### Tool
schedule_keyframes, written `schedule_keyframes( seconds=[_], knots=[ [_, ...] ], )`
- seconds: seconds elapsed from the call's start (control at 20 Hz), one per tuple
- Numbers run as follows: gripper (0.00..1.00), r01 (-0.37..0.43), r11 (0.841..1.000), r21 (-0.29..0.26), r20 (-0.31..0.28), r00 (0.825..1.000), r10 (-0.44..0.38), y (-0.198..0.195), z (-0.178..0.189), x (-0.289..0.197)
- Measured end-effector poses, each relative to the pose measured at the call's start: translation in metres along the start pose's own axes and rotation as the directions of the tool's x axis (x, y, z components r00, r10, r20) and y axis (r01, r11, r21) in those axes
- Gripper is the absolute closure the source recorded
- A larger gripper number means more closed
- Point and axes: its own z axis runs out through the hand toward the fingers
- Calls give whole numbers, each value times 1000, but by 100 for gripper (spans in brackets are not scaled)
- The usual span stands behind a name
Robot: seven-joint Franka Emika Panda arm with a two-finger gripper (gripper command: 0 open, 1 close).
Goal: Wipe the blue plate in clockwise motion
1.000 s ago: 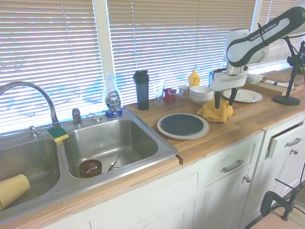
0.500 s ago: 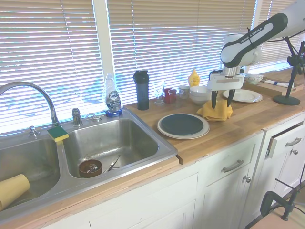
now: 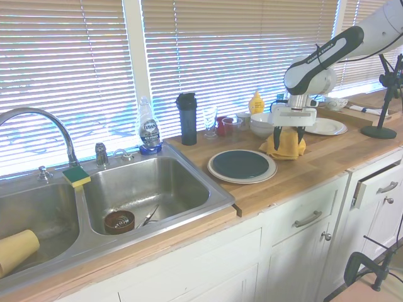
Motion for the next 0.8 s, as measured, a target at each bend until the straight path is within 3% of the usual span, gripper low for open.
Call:
schedule_keyframes(
  seconds=[0.05,0.1,0.8],
  knots=[
    [0,2,1000,-2,2,1000,-2,-1,2,0],
    [100,3,1000,-3,3,1000,-3,-2,3,1],
    [100,8,1000,17,-7,1000,-8,-5,-1,4]
  ],
)
